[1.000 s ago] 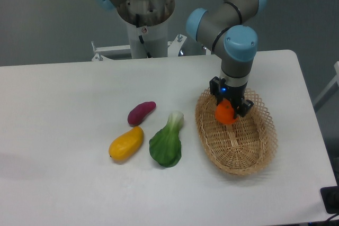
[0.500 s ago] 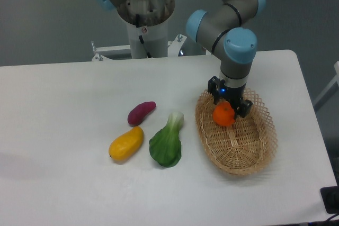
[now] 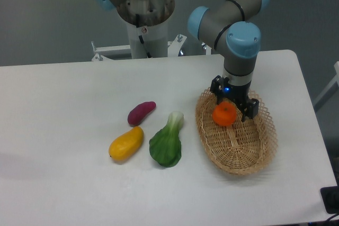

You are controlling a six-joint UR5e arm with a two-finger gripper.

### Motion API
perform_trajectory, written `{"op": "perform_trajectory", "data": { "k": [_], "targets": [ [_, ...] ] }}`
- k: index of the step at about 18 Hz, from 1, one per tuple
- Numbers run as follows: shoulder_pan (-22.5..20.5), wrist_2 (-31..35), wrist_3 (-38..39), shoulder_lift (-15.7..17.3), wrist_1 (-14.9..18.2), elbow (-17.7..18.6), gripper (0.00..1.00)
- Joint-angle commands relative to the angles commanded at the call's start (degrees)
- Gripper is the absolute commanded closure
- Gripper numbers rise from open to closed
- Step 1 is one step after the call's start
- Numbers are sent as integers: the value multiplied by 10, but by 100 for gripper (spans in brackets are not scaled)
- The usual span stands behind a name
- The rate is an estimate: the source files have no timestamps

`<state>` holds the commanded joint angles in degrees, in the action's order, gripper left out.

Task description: Place the orange in the basket

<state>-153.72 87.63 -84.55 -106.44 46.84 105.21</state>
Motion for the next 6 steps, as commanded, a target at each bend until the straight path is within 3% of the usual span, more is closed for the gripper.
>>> {"op": "perform_trajectory", "data": {
  "k": [6],
  "targets": [
    [4, 0, 0, 3, 4, -11, 0]
  ]
}}
